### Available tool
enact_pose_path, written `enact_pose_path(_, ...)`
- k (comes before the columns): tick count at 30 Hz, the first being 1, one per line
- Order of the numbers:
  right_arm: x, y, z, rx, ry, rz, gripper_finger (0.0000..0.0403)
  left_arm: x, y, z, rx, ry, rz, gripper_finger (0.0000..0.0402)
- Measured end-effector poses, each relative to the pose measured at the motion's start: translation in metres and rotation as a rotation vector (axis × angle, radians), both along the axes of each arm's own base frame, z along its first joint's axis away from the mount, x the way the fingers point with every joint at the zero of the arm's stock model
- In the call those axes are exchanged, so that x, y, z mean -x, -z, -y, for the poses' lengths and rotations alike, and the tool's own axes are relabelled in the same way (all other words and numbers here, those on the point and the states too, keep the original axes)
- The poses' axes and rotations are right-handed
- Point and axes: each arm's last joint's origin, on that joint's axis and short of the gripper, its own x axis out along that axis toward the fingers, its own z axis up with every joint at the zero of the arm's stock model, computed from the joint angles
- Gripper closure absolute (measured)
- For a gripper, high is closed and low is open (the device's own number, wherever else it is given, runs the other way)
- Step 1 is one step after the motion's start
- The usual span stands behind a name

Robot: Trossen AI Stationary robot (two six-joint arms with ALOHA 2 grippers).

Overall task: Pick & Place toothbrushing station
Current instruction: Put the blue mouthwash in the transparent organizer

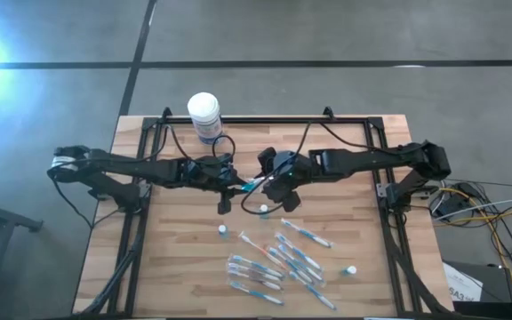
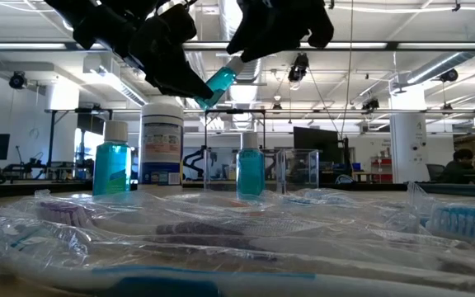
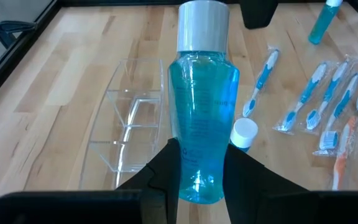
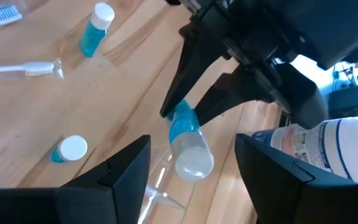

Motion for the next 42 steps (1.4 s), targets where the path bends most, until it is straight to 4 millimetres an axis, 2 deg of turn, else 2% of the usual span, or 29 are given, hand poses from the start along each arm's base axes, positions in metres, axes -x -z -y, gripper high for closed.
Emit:
enact_pose_path(14, -0.005, 0.01, 0.001, 0.007, -0.004, -0.019, 0.0192, 0.0, 0.0, 0.0, 0.001, 0.002, 0.003, 0.0307)
enact_pose_path(22, -0.01, 0.019, 0.002, 0.016, -0.009, -0.033, 0.0225, 0.0, 0.0, 0.0, 0.002, 0.004, 0.003, 0.0307)
enact_pose_path(32, -0.012, 0.019, 0.002, 0.02, -0.01, -0.026, 0.0296, 0.0, 0.0, 0.001, -0.001, 0.012, -0.005, 0.0307)
enact_pose_path(42, -0.01, 0.018, 0.003, 0.014, -0.005, -0.032, 0.0305, 0.0, 0.0, 0.0, 0.0, 0.011, 0.002, 0.0307)
